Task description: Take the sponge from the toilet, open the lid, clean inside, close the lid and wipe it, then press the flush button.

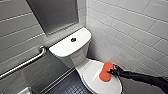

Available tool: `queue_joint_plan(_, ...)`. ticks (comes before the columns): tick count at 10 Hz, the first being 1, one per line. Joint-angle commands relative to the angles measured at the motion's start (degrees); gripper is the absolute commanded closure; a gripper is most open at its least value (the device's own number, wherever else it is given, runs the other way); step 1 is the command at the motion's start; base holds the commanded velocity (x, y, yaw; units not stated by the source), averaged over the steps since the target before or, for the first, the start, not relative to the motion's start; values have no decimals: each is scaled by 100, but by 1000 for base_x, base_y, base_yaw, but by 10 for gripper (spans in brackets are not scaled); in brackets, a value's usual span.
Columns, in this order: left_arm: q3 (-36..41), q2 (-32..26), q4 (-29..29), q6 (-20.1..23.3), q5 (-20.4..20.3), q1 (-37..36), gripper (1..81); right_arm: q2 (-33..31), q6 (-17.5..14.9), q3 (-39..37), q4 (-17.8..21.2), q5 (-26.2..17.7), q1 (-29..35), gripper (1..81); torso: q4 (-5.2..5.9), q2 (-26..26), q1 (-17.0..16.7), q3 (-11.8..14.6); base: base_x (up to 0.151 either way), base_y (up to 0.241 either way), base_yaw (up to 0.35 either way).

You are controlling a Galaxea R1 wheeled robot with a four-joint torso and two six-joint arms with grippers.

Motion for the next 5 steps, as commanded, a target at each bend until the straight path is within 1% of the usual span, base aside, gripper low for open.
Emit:
queue_joint_plan(1,62,-23,3,53,553,142,10,-956,352,1001,58,185,-51,811,0,0,0,0,0,0,0)
queue_joint_plan(3,79,-5,4,53,553,142,10,-1413,369,1379,93,413,-323,811,0,0,0,0,0,0,0)
queue_joint_plan(5,79,-14,4,53,562,142,10,-1694,369,1511,146,704,-710,811,0,0,0,0,0,0,0)
